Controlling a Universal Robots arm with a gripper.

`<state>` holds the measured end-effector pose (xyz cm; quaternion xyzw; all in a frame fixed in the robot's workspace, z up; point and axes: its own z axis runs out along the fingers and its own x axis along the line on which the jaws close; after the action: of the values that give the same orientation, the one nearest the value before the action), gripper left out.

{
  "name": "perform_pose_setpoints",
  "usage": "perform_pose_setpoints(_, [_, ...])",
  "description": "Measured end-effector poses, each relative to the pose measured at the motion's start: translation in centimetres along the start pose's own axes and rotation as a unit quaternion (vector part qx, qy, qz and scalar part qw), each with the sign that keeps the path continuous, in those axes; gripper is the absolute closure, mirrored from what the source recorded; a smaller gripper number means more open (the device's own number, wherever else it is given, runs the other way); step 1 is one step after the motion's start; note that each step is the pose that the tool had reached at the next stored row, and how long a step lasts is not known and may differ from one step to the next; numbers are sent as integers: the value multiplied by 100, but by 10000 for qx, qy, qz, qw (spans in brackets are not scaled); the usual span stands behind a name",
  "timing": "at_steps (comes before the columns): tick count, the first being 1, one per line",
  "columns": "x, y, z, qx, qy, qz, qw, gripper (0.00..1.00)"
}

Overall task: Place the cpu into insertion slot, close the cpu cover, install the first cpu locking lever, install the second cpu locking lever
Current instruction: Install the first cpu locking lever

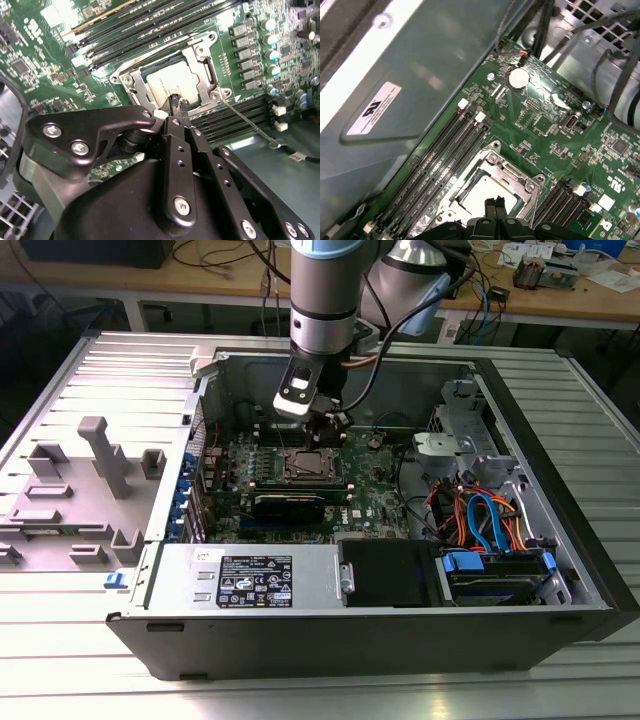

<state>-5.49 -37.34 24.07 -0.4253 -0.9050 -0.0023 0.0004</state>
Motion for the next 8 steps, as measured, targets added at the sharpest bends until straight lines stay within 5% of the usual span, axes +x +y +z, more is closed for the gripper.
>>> perform_pose_setpoints(5, [0,0,0,1,2,-495,9988,89])
perform_pose_setpoints(8, [2,0,-17,1,2,-536,9986,89])
